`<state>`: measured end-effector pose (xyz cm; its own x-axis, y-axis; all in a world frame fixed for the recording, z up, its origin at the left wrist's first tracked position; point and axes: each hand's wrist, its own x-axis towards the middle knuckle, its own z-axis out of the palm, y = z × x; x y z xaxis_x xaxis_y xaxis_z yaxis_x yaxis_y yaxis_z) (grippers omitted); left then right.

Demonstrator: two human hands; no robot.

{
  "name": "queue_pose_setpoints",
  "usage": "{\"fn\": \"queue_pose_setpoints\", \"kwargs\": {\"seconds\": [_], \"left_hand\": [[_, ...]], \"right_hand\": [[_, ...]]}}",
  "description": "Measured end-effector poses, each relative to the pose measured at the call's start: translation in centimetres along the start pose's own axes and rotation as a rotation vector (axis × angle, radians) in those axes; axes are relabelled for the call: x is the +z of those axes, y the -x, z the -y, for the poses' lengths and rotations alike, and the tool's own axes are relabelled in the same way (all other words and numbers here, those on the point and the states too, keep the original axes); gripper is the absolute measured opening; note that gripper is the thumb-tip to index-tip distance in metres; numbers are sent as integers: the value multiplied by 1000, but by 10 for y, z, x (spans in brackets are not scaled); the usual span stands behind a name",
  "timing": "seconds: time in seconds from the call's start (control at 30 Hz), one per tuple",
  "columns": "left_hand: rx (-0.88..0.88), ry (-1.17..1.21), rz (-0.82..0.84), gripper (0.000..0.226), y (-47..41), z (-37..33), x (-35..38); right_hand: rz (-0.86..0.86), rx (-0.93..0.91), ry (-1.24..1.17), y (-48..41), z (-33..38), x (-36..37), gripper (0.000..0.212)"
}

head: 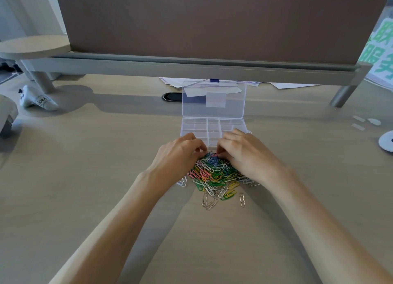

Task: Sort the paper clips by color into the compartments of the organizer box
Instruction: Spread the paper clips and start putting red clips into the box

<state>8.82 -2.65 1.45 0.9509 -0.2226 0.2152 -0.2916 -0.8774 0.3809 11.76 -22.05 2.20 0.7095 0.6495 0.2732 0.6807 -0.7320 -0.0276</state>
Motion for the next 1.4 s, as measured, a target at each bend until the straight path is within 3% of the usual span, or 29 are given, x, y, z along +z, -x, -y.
{"fn": "queue_pose_setpoints", "kwargs": {"seconds": [0.2, 0.33, 0.5, 0.7, 0.97, 1.4], "left_hand": [[-60, 9, 13, 11, 0, -1, -1], [-72, 25, 24, 9, 0, 1, -1], [-113, 135, 13, 7, -1, -3, -4], [-142, 484, -14, 12, -2, -8, -5], [-153, 650, -52, 14, 2, -16, -10], [-217, 743, -123, 4, 3, -18, -7]], "right_hand": [[-55, 63, -136, 1, 0, -7, 4], [28, 211, -353, 1, -1, -14, 8], [67, 259, -571, 1, 4, -18, 12], [38, 305, -626, 1, 6, -17, 11], [8, 299, -618, 1, 8, -17, 10], [-53, 275, -798, 3, 8, -23, 12]]}}
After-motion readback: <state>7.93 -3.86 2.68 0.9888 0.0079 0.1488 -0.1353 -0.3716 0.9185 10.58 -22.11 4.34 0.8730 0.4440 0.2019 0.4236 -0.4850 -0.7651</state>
